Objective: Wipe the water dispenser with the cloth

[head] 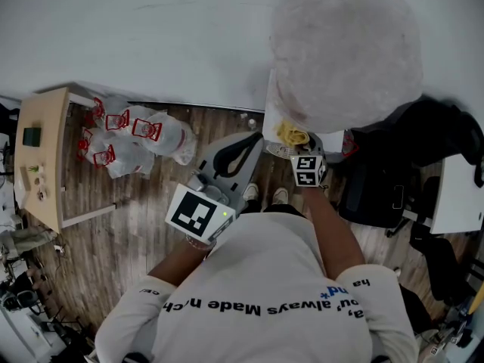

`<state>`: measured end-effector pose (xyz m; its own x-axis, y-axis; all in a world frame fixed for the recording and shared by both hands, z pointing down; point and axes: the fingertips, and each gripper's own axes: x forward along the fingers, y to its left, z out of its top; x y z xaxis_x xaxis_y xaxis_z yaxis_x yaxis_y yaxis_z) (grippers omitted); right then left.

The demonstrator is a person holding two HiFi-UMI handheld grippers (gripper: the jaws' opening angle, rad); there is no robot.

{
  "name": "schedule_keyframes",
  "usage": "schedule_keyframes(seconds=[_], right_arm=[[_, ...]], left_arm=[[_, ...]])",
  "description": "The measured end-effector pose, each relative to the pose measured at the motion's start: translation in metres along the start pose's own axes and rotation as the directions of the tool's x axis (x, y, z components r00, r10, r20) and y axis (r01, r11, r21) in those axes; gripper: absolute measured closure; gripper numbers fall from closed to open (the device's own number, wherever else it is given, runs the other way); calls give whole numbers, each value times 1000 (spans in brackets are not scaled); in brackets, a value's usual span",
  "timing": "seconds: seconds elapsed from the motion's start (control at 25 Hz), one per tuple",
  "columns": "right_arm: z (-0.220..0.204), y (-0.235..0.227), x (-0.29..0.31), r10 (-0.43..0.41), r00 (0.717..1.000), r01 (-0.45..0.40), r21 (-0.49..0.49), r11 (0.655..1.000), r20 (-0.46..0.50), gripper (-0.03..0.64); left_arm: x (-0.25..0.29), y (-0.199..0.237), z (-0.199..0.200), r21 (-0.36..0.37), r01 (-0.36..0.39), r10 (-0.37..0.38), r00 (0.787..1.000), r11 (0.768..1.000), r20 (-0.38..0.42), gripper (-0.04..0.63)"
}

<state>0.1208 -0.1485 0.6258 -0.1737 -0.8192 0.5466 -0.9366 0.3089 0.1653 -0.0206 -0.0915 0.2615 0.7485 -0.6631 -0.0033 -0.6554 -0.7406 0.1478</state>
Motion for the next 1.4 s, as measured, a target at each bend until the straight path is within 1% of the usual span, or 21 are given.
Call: schedule_keyframes(seconds=[0.68,0.84,1.04,1.4], right_arm=[[-6,-17,-13,14,1000,-14,3,1000,3,555],[-6,-21,-14,18,1000,-18,9,1000,3,555],[-10,-25,-17,32,999,-32,11,999,0,555],[-18,-37,-22,32,999,-32,11,999,-9,555]], left_arm=[[6,-11,-1,-1,4,-4,1000,1000,2,575],[7,-12,-2,2,7,-7,1000,1000,-10,575],[9,-15,1,6,11,-11,1000,1000,10,575],[12,-18,1,10,22,-23,1000,1000,4,575]])
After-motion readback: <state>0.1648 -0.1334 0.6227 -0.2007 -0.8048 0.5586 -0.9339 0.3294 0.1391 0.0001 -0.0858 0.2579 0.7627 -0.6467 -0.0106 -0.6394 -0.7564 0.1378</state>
